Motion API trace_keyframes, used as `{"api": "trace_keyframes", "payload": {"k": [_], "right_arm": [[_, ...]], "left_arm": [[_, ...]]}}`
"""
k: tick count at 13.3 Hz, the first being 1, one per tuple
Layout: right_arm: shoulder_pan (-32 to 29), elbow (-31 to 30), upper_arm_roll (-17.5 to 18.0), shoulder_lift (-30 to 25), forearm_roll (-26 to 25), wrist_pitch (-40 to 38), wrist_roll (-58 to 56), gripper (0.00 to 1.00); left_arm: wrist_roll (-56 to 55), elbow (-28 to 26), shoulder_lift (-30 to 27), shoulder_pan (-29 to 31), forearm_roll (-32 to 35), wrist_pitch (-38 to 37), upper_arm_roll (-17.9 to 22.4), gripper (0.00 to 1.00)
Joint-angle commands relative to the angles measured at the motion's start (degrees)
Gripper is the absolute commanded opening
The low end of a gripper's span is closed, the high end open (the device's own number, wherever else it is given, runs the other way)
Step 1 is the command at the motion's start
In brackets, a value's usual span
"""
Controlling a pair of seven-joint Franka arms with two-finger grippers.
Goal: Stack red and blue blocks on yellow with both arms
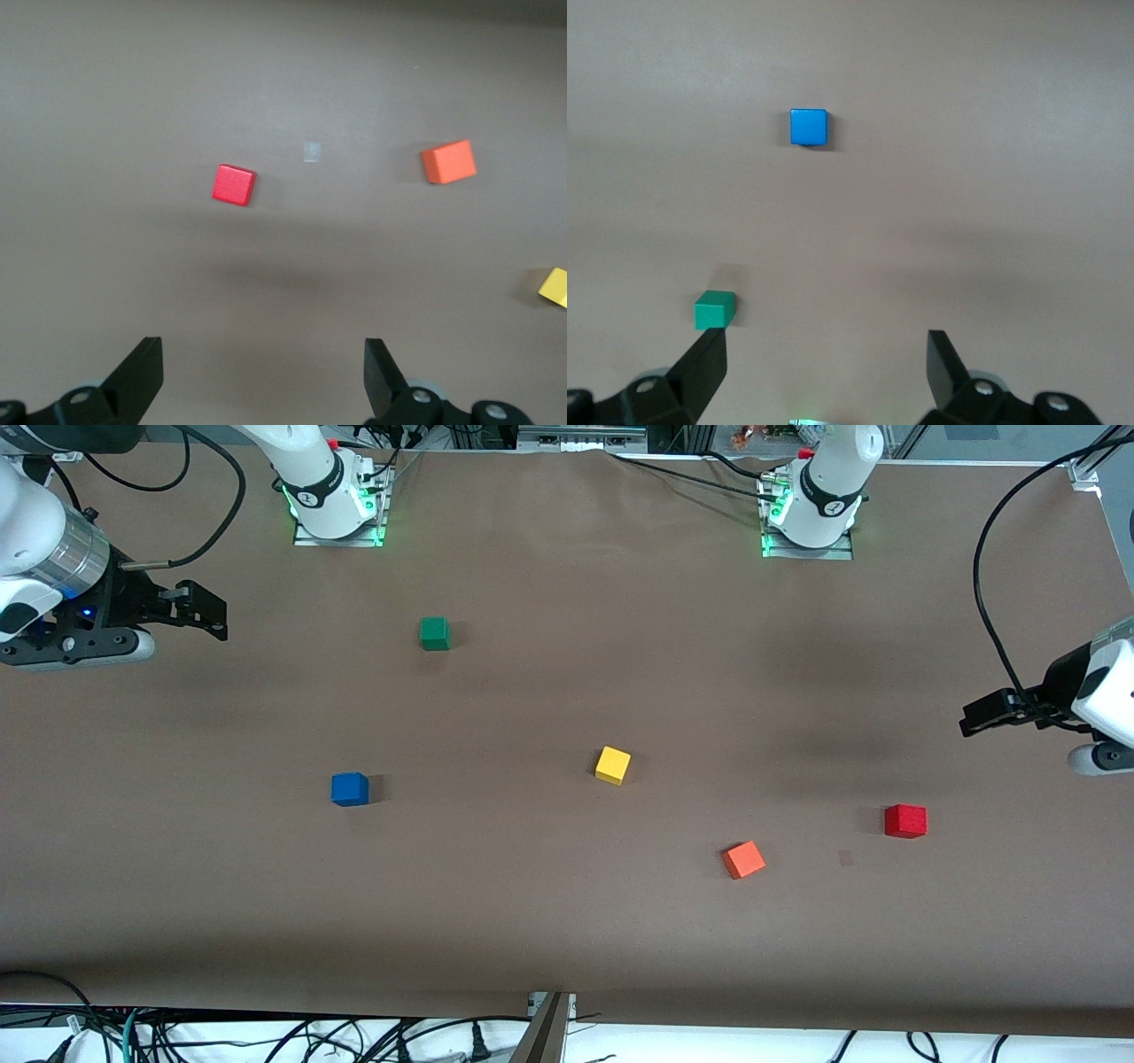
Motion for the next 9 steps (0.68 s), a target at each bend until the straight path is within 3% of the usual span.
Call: {"api": "trace_keyframes", "payload": {"k": [1,4,6,9], "right_arm": [[-0.1,0.9,0.1,-0.2,0.1,-0.9,-0.3,1.00],[-0.1,0.2,0.1,0.0,0.5,-1.0,1.0,1.00],[0.1,-0.9,0.2,4.2,0.7,-0.4,1.3,1.00],[0.1,-3.7,0.2,12.3,2.6,10.1,2.7,1.00]], "left_arm": [[2.7,2.2,4.7,2.1,0.4,2.9,0.0,1.00],[9.9,2.1,13.3,3.6,0.9,11.3,0.1,1.00],[15.6,1.8,19.1,4.9,1.1,19.4,0.1,1.00],[20.1,1.0,25.3,5.4,1.1,27.3,0.1,1.00]]}}
